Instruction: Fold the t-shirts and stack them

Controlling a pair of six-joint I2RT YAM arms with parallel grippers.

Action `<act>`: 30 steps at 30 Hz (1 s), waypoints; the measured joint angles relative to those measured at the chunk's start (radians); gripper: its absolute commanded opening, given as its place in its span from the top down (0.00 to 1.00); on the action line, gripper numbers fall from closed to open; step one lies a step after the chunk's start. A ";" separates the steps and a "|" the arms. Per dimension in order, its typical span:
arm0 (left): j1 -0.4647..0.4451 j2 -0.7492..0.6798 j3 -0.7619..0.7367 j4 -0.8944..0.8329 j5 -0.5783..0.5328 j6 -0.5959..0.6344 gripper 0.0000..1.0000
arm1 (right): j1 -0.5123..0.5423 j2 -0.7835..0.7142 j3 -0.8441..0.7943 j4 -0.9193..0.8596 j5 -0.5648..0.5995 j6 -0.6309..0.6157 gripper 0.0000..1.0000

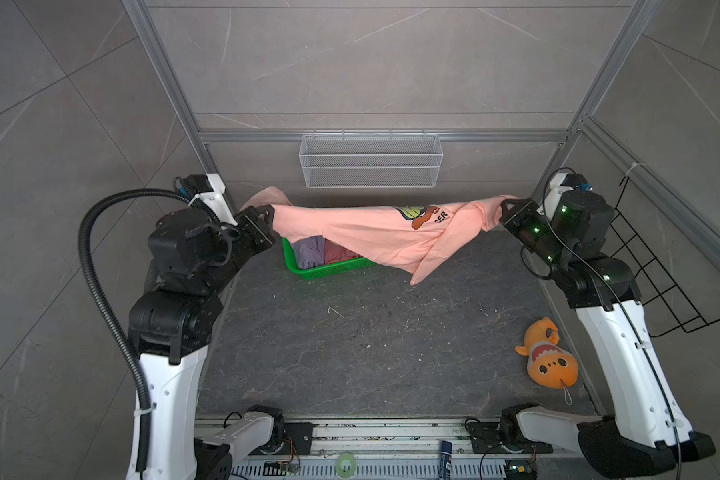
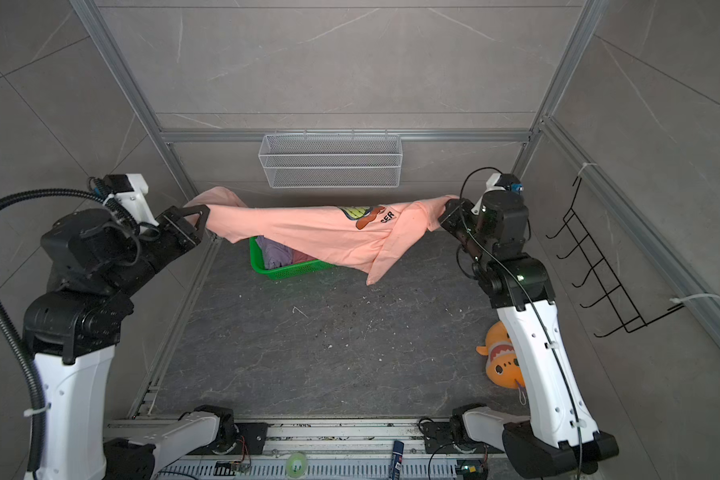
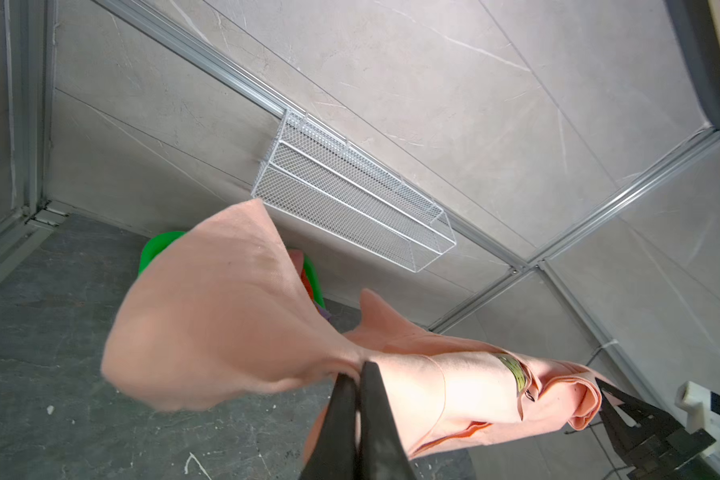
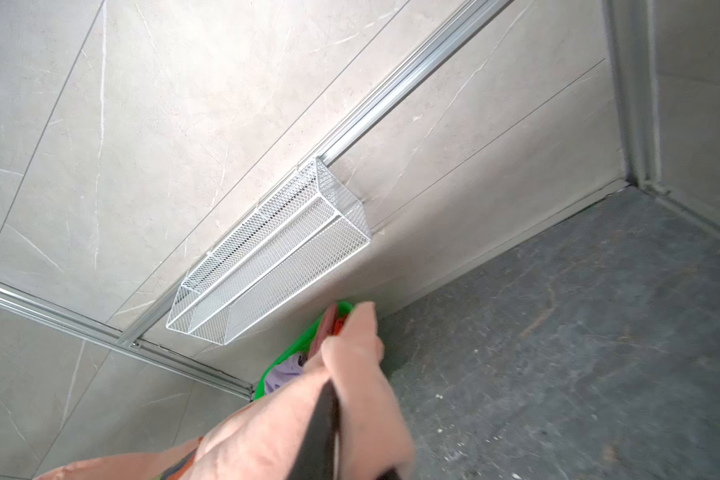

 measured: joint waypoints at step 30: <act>-0.263 0.271 -0.868 0.140 0.146 -0.352 1.00 | 0.235 -0.149 -0.841 -0.182 -0.085 0.249 0.28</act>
